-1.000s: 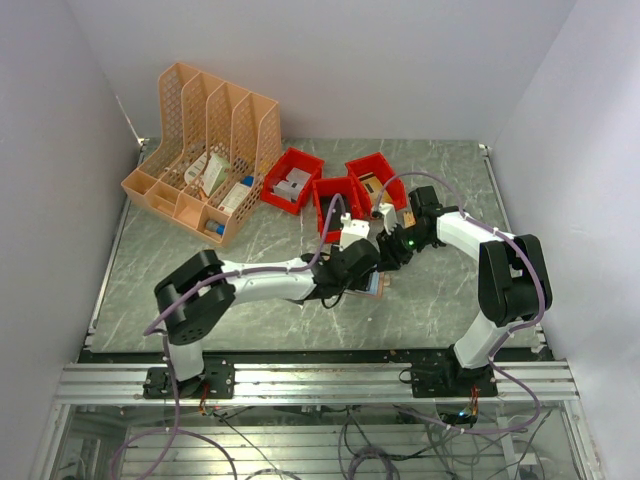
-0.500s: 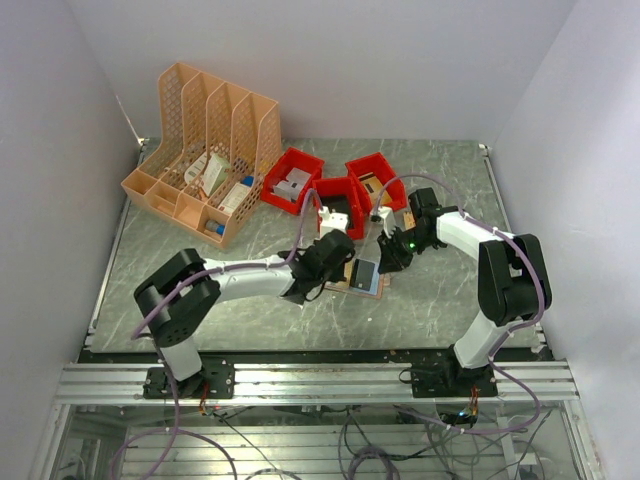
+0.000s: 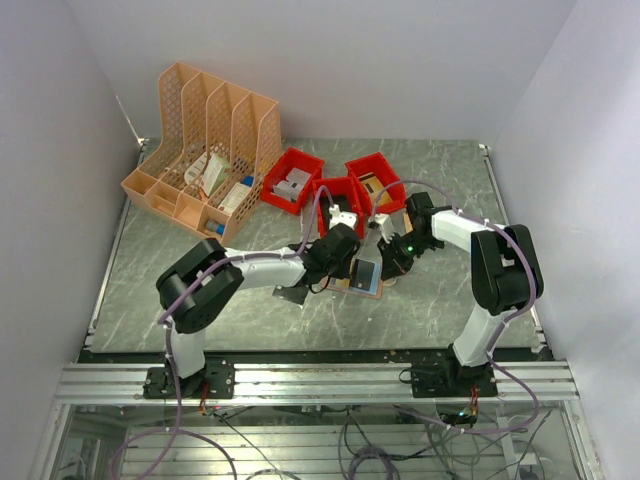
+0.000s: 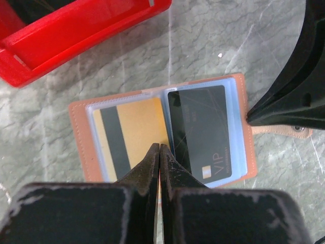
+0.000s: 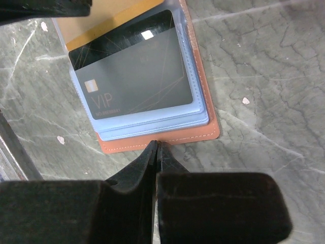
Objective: Put the credit cards into the card holder
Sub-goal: Insert the credit card into the card holder.
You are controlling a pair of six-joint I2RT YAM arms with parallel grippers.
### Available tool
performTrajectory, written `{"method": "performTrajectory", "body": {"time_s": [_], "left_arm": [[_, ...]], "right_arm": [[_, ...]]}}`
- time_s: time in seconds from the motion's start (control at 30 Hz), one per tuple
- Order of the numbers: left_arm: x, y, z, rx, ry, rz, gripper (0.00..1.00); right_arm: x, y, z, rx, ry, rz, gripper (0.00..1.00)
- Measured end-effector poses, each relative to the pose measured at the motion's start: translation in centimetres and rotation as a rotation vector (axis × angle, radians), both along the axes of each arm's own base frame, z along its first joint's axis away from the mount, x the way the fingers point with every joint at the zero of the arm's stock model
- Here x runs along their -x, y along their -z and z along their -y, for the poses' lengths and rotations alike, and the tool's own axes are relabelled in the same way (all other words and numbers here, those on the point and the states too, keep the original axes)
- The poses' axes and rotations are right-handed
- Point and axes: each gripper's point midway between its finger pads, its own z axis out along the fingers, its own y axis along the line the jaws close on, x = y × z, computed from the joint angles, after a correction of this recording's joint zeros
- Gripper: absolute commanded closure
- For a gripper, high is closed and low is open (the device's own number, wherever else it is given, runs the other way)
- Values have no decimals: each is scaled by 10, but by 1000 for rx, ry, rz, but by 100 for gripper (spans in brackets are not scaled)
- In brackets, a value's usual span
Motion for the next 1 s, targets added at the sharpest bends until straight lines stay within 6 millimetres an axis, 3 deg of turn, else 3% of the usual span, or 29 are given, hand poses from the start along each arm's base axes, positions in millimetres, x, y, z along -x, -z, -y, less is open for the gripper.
{"method": "performTrajectory", "body": {"time_s": [0.4,1.0], "left_arm": [[-7,18,12,-32,27,-13,93],[6,17,29,27,98,-50,90]], "right_arm": [[1,2,2,14,20,-22,100],[0,2,1,13,40,-37,98]]}}
